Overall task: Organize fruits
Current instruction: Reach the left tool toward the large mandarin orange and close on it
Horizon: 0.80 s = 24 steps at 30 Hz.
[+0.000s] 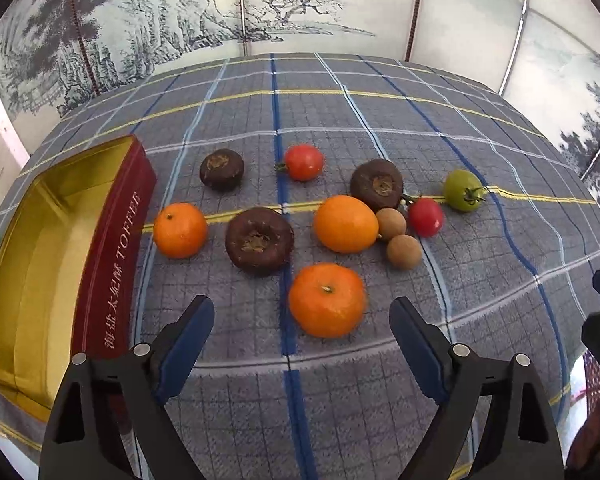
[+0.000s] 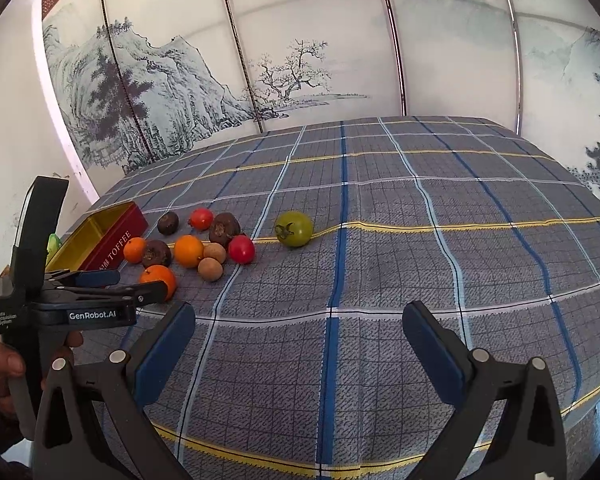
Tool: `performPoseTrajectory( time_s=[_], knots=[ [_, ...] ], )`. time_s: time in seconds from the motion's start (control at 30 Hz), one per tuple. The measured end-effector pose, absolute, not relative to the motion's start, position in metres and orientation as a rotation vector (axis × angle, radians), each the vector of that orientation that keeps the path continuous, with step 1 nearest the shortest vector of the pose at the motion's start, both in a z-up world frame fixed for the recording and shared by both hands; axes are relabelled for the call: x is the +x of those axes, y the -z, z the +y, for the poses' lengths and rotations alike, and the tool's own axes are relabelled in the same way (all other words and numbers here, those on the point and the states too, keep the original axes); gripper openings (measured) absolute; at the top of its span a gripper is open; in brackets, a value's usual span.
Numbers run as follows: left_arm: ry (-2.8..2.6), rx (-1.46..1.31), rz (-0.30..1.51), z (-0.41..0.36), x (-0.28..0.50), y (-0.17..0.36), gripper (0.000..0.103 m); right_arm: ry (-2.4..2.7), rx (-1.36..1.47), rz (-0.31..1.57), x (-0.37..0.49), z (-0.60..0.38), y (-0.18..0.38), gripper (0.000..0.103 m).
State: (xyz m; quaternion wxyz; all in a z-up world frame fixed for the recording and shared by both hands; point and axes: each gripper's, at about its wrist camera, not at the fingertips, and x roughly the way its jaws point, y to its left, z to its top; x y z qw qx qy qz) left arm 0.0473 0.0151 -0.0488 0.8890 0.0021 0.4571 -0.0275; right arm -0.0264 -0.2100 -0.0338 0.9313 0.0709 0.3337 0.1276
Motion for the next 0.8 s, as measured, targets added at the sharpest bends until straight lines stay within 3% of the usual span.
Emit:
performPoseTrajectory(
  time_s=[0.8],
  knots=[
    [0.051, -0.009, 1.034, 0.015, 0.073, 0.056, 0.09, -0.267, 0.189, 0.726, -0.013, -0.215, 0.049, 0.103]
  ],
)
